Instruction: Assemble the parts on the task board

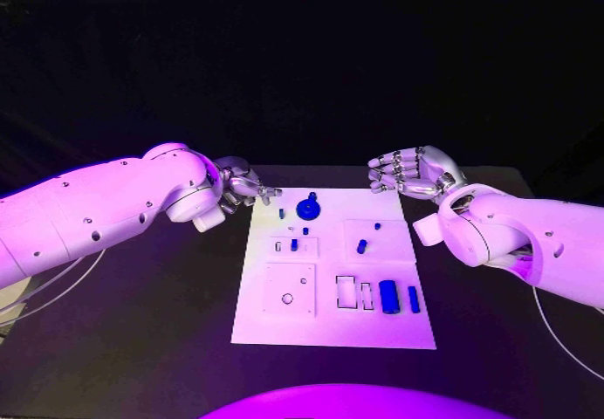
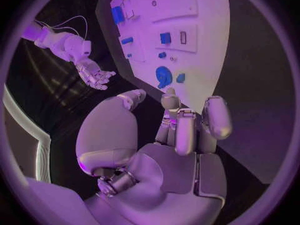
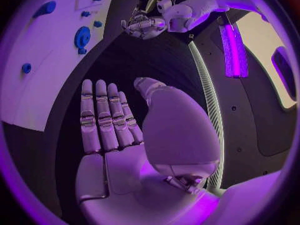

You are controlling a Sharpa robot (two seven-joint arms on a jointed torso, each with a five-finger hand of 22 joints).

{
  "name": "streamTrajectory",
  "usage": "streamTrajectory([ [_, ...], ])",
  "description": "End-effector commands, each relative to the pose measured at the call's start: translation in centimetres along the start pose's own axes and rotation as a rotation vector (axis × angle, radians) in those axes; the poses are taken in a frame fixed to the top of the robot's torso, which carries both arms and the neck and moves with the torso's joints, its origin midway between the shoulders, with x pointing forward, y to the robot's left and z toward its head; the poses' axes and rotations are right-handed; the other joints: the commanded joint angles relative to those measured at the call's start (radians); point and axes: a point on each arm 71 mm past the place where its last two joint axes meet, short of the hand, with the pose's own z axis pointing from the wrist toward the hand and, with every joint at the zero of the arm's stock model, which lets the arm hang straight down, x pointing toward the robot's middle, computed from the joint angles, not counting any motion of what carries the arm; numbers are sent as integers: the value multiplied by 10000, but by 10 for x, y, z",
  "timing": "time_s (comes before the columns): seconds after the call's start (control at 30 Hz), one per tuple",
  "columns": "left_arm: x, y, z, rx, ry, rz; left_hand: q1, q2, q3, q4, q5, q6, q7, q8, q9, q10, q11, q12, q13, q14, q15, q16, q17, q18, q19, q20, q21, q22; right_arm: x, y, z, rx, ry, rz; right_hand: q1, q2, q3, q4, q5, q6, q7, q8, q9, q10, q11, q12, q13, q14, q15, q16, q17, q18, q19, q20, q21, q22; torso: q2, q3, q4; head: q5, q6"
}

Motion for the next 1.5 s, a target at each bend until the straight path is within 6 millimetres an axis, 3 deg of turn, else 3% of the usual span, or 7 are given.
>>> streamTrajectory([
  [0.03,-1,-3,6,-340,843,411,45,87,-132,2,-69,135,-27,41,-19,142,-13,113,93,679,23,-4,1553,33,116,16,10,84,2,1,0,-140,190,-18,-101,-24,-77,-7,63,42,95,-67,-15,80,16,-47,-5,9,45,-35,-25,147,-6,36,-9,-43,29,-11,-14,17,51],
  [0.17,-5,-8,16,-557,890,939,7,106,-218,8,-100,158,-38,52,-26,118,-24,84,43,667,14,-23,1515,33,119,6,10,83,3,1,0,-144,209,-11,-101,-24,-77,-7,63,42,95,-67,-15,80,16,-47,-5,9,45,-35,-25,147,-6,36,-9,-43,63,-14,-13,40,113],
  [0.37,-3,-16,33,-877,913,2027,3,101,-289,1,-133,142,-39,44,-37,51,-24,18,-46,653,11,-43,1478,47,76,-1,-25,20,5,2,0,-161,255,9,-101,-24,-77,-7,63,42,95,-67,-15,80,16,-47,-5,9,45,-35,-25,147,-6,36,-9,-43,164,-53,-29,78,228],
  [0.67,-1,-19,46,-1294,846,2535,48,162,-343,-6,-131,197,-66,88,-23,25,-40,18,-41,652,2,-40,1485,47,71,-9,-30,18,7,3,1,-186,300,27,-101,-24,-77,-7,63,42,95,-67,-15,80,16,-47,-5,9,45,-35,-25,147,-6,36,-9,-43,260,-84,-59,75,294],
  [1.5,7,-24,58,-1455,1182,2672,480,463,-494,-43,-75,322,-156,309,105,34,-124,95,30,666,-70,-11,1529,37,101,-73,-10,71,10,5,1,-237,357,40,-108,-17,-82,-11,69,47,95,-77,-18,89,16,-63,-4,25,45,-62,-47,147,4,37,-4,-101,290,-89,-64,81,264],
])
